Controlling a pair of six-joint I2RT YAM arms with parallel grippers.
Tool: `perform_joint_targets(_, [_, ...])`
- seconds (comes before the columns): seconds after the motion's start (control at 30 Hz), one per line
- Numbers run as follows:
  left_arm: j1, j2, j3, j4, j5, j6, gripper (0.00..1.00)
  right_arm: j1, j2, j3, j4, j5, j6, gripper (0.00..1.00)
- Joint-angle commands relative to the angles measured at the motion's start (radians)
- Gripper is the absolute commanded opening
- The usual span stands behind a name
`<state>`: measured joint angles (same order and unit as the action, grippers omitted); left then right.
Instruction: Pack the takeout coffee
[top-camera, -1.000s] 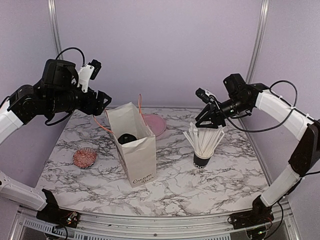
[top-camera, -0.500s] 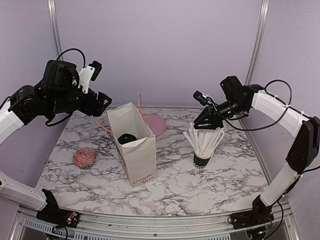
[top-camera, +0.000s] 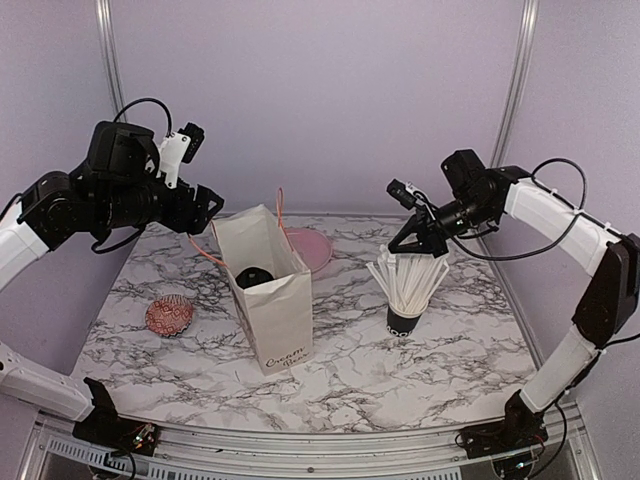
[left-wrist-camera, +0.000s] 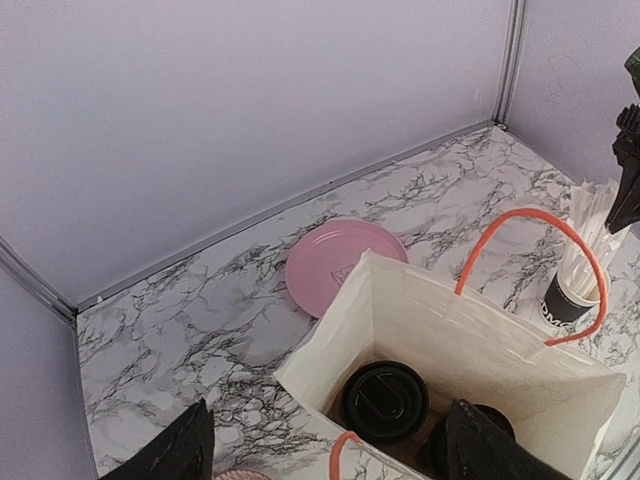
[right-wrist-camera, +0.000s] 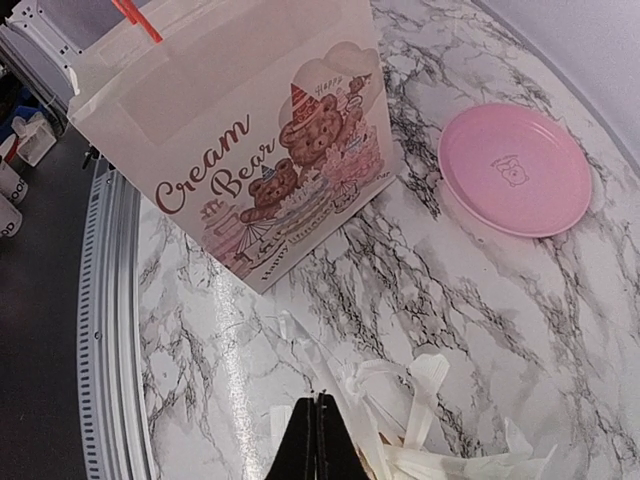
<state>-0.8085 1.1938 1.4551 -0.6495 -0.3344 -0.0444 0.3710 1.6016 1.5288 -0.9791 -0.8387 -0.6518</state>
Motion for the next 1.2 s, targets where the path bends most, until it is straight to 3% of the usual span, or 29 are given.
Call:
perform_joint_targets(0.0, [0.007,-0.026,-0.001,0.019,-0.019,-0.006,0.81,0.009,-0.072,0.063,-0.071,0.006,-0.018,0.00])
perform_joint_targets(0.33, [0.006,-0.038,0.033,0.015,-0.092,-0.005,0.82,0.010,-0.217,0.231,-0.206,-0.040,-0.048,0.00])
perform_joint_targets(0.6, [0.006,-0.040,0.061,0.012,-0.165,-0.013,0.82,0.020,-0.229,0.536,-0.191,-0.303,0.005,0.00])
perform_joint_targets(0.8, [0.007,-0.062,0.045,0.013,-0.186,-0.033,0.82,0.191,-0.127,0.704,-0.086,-0.360,0.092,0.00])
perform_joint_targets(1.0, [0.006,-0.102,0.013,0.012,-0.193,-0.048,0.82,0.393,0.022,0.839,-0.038,-0.261,0.116,0.00])
perform_joint_targets(1.17, [0.006,-0.121,-0.013,0.012,-0.189,-0.050,0.83,0.470,0.139,0.916,0.001,-0.147,0.123,0.00])
